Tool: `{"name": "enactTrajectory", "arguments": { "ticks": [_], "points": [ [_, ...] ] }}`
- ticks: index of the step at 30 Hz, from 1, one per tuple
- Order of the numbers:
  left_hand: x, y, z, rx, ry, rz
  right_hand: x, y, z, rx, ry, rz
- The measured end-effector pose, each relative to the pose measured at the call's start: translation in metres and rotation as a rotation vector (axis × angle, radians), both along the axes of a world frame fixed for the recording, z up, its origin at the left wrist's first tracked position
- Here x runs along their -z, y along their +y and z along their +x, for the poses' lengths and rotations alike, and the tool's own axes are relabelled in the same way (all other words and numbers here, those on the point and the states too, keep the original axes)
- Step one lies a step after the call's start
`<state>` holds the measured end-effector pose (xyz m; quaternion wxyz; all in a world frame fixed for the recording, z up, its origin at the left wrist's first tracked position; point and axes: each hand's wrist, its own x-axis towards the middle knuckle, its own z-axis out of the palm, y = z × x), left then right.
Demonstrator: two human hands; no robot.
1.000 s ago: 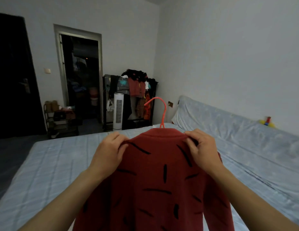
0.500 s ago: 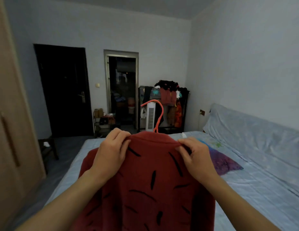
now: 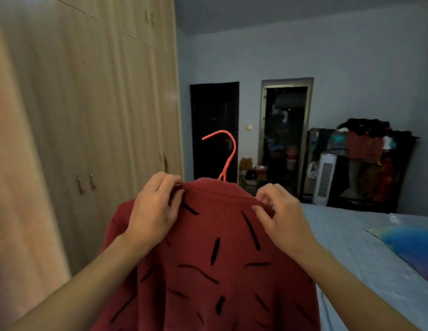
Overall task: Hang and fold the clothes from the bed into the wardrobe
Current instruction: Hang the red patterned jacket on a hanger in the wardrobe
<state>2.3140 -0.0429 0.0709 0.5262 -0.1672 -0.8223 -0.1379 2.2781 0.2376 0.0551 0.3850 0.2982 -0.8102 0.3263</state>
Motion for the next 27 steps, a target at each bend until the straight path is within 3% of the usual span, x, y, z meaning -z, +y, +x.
{"name": "enactTrajectory", "arguments": {
  "ticks": [4, 10, 15, 27],
  "points": [
    [0.003, -0.078, 0.034, -0.119, 0.021, -0.076, -0.004, -0.082, 0.008, -0.075, 0.04, 0.051],
    [0.008, -0.221, 0.103, -0.334, 0.003, 0.001, -0.008, -0.245, 0.02, -0.223, 0.129, 0.048],
    [0.001, -0.335, 0.164, -0.5, 0.108, -0.03, -0.028, -0.384, 0.04, -0.374, 0.164, 0.007],
    [-0.012, -0.502, 0.23, -0.735, 0.131, -0.016, -0.034, -0.607, 0.044, -0.646, 0.197, -0.031]
  ]
}}
